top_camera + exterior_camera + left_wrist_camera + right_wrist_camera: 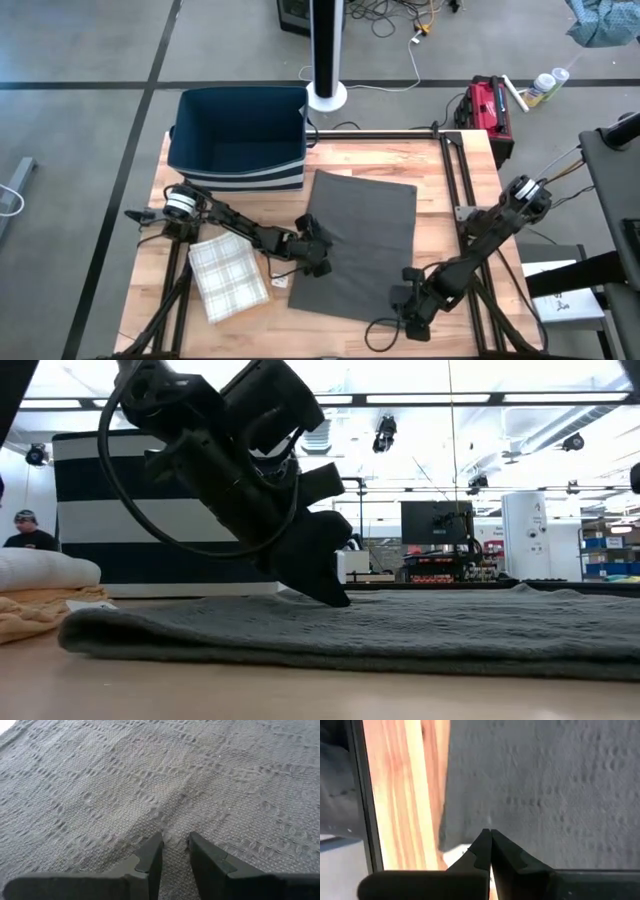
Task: Fold towel
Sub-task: Fold the gray kitchen towel
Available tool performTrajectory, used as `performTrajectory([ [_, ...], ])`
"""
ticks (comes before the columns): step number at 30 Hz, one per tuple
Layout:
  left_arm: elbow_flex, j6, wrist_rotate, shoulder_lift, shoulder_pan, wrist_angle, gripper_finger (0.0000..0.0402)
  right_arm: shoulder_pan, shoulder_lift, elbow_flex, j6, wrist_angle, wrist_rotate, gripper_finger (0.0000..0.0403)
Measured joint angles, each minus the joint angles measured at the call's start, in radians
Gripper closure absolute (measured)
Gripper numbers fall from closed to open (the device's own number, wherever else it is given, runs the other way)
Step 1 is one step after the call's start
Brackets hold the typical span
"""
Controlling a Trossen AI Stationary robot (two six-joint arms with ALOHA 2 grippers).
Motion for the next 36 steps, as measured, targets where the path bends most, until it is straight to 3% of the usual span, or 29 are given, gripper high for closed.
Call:
performTrajectory([
  [4, -0.001, -0.021, -0.002, -0.002, 0.006, -0.009, 0.0303, 0.002, 0.063, -0.001, 0.029, 0.033, -0.031, 0.0403],
  [8, -0.001, -0.028, -0.004, -0.005, 0.010, -0.030, 0.0295, 0.001, 0.142, 0.005, -0.009, 0.117, -0.160, 0.0403],
  [12, 0.000, -0.044, 0.012, -0.011, 0.006, -0.043, 0.0290, -0.008, 0.164, 0.013, -0.014, 0.016, -0.175, 0.0403],
  [15, 0.000, -0.075, 0.012, -0.022, -0.009, -0.076, 0.0290, -0.025, 0.135, 0.010, -0.016, -0.121, -0.111, 0.0403],
  [19, -0.001, -0.106, 0.012, -0.040, -0.025, -0.139, 0.0286, -0.054, 0.070, -0.003, -0.015, -0.283, 0.092, 0.0403],
  [23, -0.001, -0.107, 0.021, -0.057, -0.033, -0.146, 0.0279, -0.062, -0.015, 0.001, 0.003, -0.316, 0.172, 0.0403],
  [30, -0.002, -0.106, 0.043, -0.069, -0.038, -0.108, 0.0275, -0.015, -0.052, 0.000, 0.075, -0.234, 0.136, 0.0403],
  [36, -0.002, -0.103, 0.042, -0.069, -0.038, -0.082, 0.0286, 0.005, 0.056, -0.014, 0.051, -0.005, -0.006, 0.0403],
])
